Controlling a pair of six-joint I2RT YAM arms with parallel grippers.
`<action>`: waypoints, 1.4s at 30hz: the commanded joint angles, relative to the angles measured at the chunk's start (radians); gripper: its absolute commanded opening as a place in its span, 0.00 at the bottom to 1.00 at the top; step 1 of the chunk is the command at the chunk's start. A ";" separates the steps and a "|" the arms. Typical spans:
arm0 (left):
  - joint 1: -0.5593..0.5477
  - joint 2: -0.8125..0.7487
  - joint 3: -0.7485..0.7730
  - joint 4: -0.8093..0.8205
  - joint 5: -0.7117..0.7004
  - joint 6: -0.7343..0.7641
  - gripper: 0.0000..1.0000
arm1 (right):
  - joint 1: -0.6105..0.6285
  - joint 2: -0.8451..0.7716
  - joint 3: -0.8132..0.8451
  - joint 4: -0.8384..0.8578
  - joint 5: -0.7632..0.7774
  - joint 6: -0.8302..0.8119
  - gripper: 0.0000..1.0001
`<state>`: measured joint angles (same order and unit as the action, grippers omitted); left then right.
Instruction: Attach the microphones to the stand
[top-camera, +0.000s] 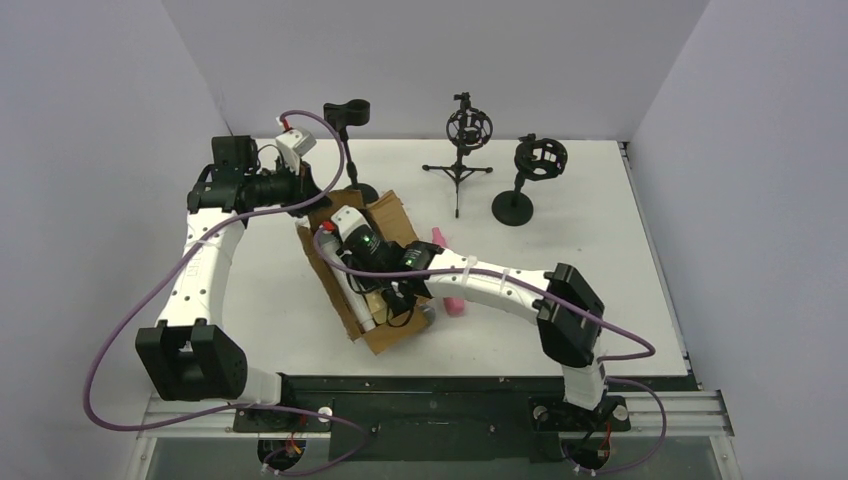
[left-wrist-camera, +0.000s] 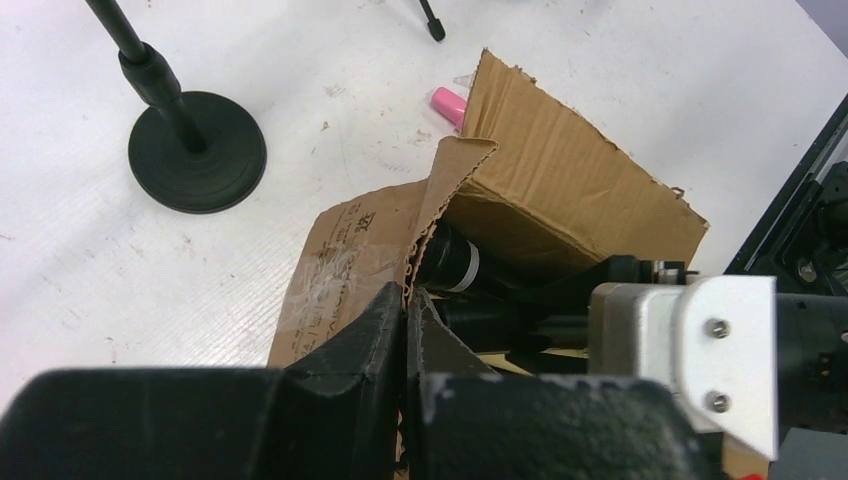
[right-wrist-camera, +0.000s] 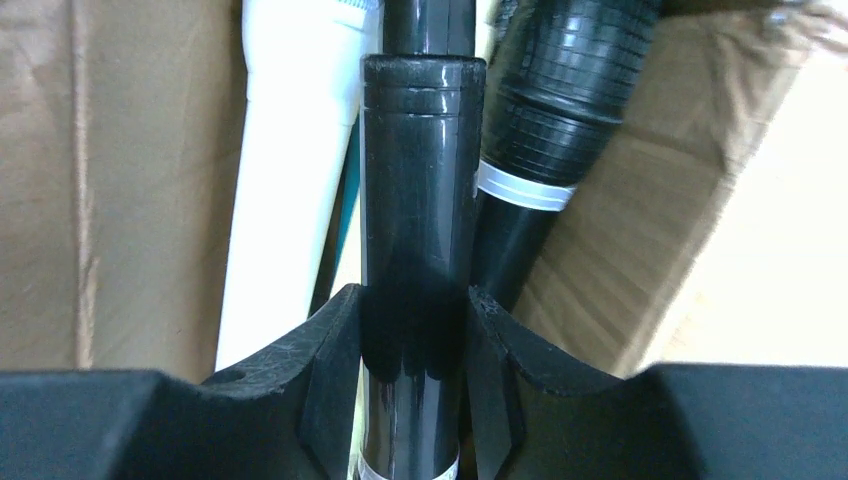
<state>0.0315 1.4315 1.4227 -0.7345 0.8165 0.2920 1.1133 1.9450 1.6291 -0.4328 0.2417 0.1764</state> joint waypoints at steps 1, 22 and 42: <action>-0.006 -0.064 0.000 0.103 0.050 -0.004 0.00 | -0.005 -0.192 -0.035 0.029 0.025 -0.020 0.00; -0.007 -0.050 -0.007 0.100 0.045 0.010 0.00 | -0.458 -0.506 -0.685 0.250 -0.074 0.294 0.00; -0.012 -0.075 -0.015 0.110 0.040 0.000 0.00 | -0.498 -0.370 -0.689 0.341 -0.169 0.345 0.49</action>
<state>0.0257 1.4063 1.3846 -0.6979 0.8124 0.2985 0.6212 1.6600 0.8997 -0.1276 0.0830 0.5327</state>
